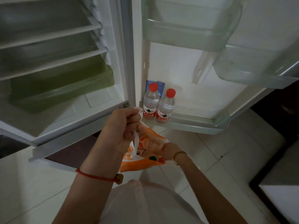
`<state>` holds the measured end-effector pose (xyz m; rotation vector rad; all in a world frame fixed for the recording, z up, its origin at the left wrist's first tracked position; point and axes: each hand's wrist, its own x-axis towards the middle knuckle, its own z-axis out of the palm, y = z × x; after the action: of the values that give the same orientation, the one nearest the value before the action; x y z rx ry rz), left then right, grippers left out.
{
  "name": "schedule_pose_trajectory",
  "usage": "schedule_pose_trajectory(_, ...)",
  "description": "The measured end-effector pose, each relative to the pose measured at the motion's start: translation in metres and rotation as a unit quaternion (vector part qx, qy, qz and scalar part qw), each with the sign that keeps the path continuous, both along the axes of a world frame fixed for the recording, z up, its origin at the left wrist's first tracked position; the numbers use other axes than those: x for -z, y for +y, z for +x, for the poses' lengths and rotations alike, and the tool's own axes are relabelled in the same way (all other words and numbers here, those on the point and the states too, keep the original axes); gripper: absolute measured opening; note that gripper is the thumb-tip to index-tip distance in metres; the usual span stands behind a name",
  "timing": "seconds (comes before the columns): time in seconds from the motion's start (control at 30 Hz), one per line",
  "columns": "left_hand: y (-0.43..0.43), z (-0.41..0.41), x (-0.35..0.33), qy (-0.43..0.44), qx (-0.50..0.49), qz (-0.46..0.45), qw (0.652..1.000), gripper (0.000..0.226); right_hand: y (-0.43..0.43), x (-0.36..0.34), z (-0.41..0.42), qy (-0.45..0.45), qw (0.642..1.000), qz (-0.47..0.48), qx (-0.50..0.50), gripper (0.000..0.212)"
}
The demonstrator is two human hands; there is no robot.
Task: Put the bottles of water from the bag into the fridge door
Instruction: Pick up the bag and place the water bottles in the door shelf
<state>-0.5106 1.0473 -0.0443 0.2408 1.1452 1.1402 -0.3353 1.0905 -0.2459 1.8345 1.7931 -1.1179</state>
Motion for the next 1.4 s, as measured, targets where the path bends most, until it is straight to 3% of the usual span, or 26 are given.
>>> schedule_pose_trajectory(0.1, -0.002, 0.000, 0.001, 0.014, 0.002, -0.005, 1.000, 0.034, -0.019, 0.012, -0.014, 0.028, 0.999, -0.014, -0.044, 0.047)
schedule_pose_trajectory(0.33, -0.008, -0.006, 0.003, 0.005, 0.007, 0.006, 1.000, 0.036, -0.037, 0.026, -0.023, 0.104, 0.994, 0.028, 0.027, 0.041)
schedule_pose_trajectory(0.47, -0.008, -0.011, -0.003, 0.007, -0.013, 0.018, 1.000, 0.036, -0.034, 0.021, -0.026, 0.126, 0.988, 0.063, 0.062, 0.054)
schedule_pose_trajectory(0.53, -0.008, -0.013, -0.006, -0.008, -0.022, 0.018, 1.000, 0.033, -0.031, 0.010, -0.024, 0.148, 0.980, 0.091, 0.098, 0.049)
schedule_pose_trajectory(0.63, -0.009, -0.014, -0.006, -0.032, -0.025, 0.020, 0.999, 0.030, -0.026, -0.010, -0.017, 0.165, 0.964, 0.190, 0.090, 0.024)
schedule_pose_trajectory(0.83, -0.007, -0.003, 0.001, -0.044, -0.004, 0.022, 0.999, 0.034, -0.017, -0.057, 0.000, 0.103, 0.950, 0.275, 0.109, 0.028)
schedule_pose_trajectory(0.97, -0.003, 0.005, 0.002, -0.038, 0.012, 0.022, 0.999, 0.036, -0.019, -0.099, 0.013, 0.118, 0.902, 0.390, 0.142, 0.022)
schedule_pose_trajectory(1.13, 0.002, 0.008, 0.000, -0.025, 0.032, 0.029, 0.999, 0.035, -0.009, -0.145, 0.033, 0.068, 0.809, 0.565, 0.150, 0.025)
schedule_pose_trajectory(1.4, 0.003, 0.002, -0.003, -0.004, 0.019, 0.018, 1.000, 0.031, 0.022, -0.155, 0.059, 0.045, 0.784, 0.605, 0.129, 0.031)
